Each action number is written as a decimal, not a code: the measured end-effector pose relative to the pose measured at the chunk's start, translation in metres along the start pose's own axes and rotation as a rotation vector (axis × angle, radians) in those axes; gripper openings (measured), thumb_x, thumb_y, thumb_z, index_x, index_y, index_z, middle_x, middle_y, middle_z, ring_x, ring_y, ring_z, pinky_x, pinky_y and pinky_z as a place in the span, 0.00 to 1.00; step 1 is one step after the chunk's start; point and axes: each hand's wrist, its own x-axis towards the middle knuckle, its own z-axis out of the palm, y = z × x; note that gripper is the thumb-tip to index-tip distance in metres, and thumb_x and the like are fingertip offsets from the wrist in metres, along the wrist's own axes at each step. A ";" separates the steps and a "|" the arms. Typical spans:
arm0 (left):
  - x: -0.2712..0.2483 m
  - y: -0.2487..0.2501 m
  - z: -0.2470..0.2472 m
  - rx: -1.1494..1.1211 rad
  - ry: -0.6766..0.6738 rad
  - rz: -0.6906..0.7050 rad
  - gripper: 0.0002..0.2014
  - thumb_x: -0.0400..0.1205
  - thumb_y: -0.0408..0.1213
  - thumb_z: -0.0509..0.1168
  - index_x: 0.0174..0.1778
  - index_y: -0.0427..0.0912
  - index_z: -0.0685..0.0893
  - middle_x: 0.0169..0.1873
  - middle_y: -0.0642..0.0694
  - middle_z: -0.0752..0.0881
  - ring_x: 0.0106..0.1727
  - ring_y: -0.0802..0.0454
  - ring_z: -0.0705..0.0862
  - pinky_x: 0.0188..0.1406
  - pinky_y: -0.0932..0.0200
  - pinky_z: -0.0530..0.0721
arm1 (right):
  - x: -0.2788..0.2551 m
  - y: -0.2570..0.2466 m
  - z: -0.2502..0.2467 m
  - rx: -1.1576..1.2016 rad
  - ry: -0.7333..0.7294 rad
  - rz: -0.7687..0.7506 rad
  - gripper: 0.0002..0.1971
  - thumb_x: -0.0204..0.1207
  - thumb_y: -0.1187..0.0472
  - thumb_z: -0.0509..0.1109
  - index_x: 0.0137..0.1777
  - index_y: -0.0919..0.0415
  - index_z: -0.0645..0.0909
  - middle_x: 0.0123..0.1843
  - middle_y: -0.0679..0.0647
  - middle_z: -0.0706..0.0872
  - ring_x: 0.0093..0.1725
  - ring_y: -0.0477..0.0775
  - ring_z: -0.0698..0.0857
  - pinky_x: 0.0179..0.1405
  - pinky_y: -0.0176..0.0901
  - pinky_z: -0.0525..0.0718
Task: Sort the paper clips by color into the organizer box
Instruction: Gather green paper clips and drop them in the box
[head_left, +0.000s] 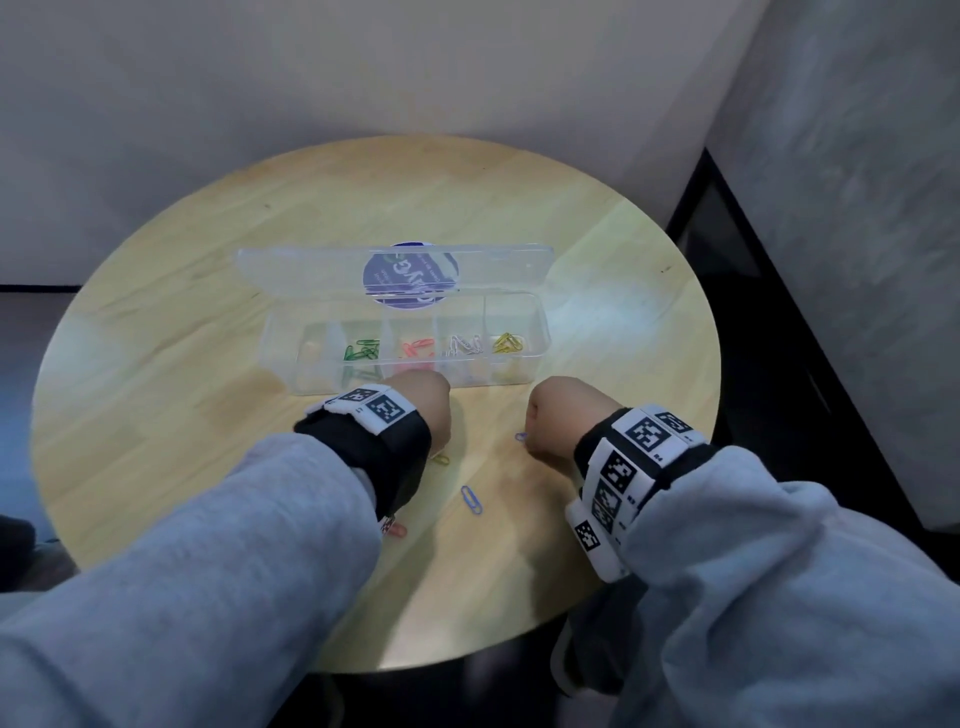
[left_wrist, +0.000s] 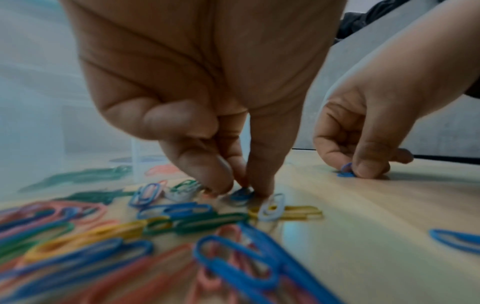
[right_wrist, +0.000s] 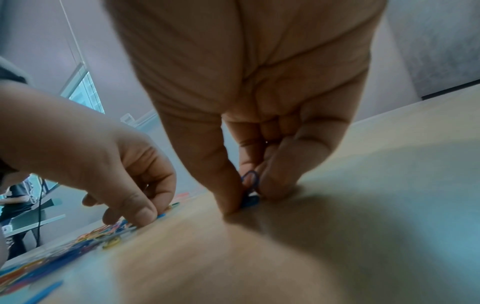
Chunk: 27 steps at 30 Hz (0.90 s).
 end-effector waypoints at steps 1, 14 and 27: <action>-0.005 0.002 -0.003 0.014 -0.017 -0.011 0.12 0.75 0.39 0.67 0.53 0.42 0.86 0.50 0.46 0.85 0.57 0.44 0.84 0.57 0.52 0.82 | -0.001 0.000 0.000 0.000 -0.010 0.000 0.14 0.77 0.53 0.66 0.33 0.58 0.72 0.33 0.52 0.74 0.42 0.56 0.74 0.44 0.42 0.73; -0.028 -0.004 -0.006 -0.642 0.022 0.173 0.08 0.73 0.29 0.63 0.30 0.43 0.73 0.28 0.43 0.83 0.38 0.42 0.89 0.45 0.49 0.89 | -0.019 0.004 -0.018 0.121 -0.073 -0.059 0.04 0.69 0.64 0.70 0.34 0.61 0.80 0.34 0.55 0.83 0.33 0.55 0.80 0.34 0.39 0.79; -0.042 -0.003 -0.004 -0.355 -0.101 0.317 0.07 0.71 0.34 0.67 0.39 0.52 0.79 0.28 0.55 0.76 0.27 0.57 0.74 0.29 0.64 0.73 | -0.036 0.025 -0.041 0.980 -0.169 -0.129 0.10 0.78 0.75 0.57 0.42 0.66 0.79 0.30 0.56 0.75 0.28 0.51 0.76 0.26 0.33 0.83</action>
